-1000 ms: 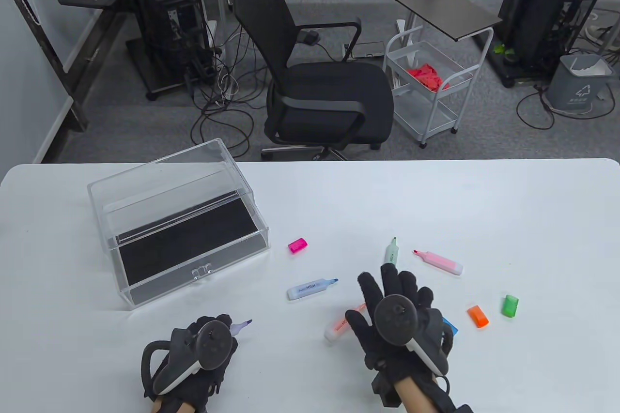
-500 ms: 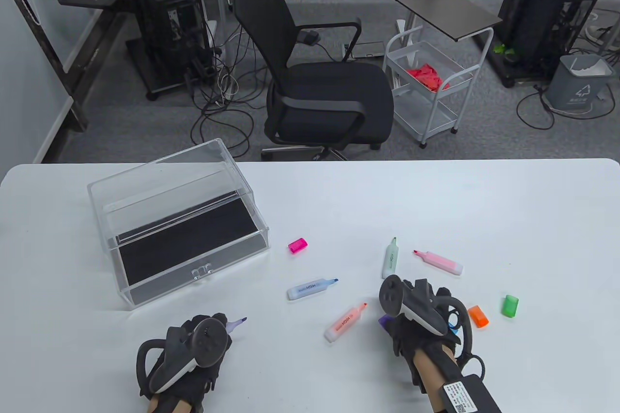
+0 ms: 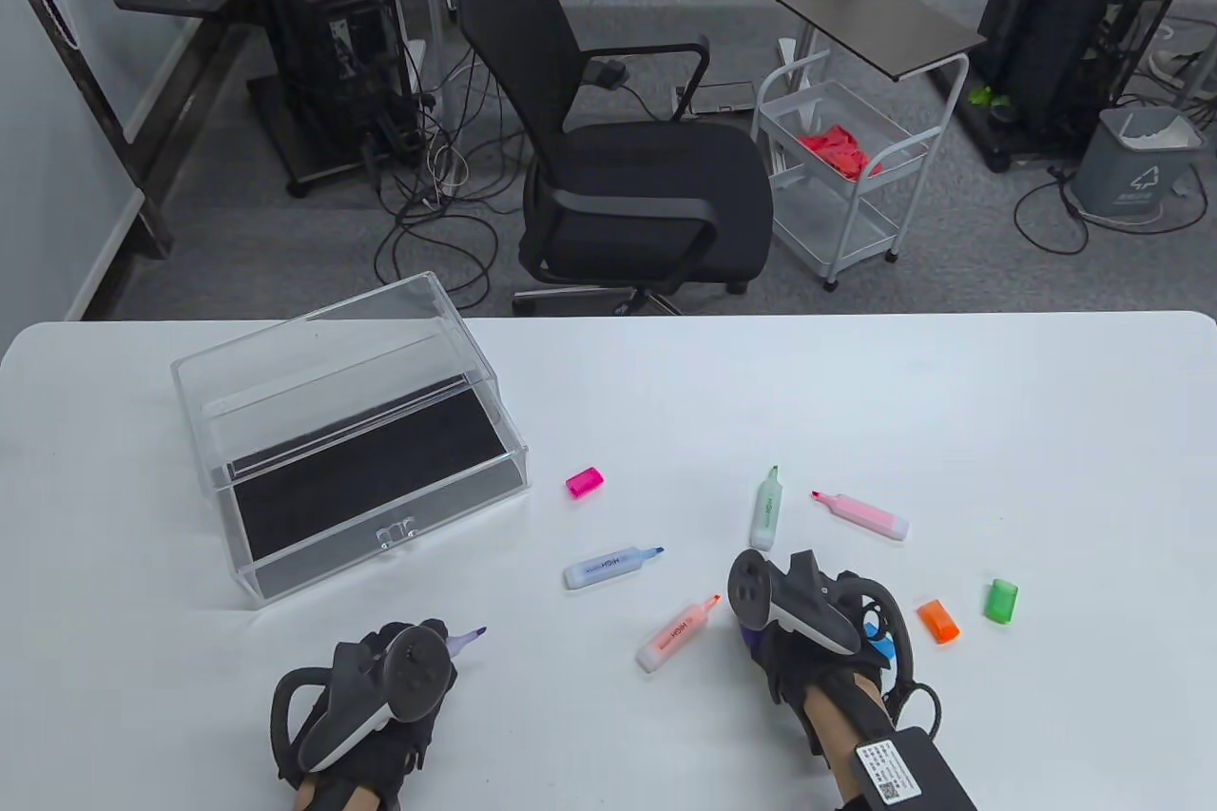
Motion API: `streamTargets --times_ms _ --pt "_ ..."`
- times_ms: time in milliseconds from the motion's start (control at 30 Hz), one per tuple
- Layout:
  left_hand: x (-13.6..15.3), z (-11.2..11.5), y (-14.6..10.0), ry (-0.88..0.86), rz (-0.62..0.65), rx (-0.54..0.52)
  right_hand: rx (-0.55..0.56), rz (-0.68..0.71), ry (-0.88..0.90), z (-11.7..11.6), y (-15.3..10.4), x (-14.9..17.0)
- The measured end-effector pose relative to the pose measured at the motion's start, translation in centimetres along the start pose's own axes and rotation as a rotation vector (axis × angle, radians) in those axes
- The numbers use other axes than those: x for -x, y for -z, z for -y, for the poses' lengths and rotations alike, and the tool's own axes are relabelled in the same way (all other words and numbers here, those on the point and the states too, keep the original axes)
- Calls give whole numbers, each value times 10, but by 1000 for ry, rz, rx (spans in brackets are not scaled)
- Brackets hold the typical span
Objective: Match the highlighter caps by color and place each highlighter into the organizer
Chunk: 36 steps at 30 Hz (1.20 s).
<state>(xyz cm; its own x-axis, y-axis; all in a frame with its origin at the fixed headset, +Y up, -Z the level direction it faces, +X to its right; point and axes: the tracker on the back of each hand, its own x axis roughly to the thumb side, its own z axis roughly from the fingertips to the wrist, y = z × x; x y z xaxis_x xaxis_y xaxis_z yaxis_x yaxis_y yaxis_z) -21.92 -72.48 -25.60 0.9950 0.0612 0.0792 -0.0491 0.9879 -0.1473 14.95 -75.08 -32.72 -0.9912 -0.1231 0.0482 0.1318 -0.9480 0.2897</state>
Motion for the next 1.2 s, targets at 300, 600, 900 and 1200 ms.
streamTargets --times_ms 300,600,900,1200 --pt "-8 5 3 15 34 9 86 26 -7 15 -11 -1" --pt "-25 7 3 23 108 -19 150 144 195 35 -39 -25" --pt "-38 7 3 -11 160 -29 211 254 291 42 -58 -69" --pt "-44 4 2 -10 218 -72 115 340 434 36 -64 -106"
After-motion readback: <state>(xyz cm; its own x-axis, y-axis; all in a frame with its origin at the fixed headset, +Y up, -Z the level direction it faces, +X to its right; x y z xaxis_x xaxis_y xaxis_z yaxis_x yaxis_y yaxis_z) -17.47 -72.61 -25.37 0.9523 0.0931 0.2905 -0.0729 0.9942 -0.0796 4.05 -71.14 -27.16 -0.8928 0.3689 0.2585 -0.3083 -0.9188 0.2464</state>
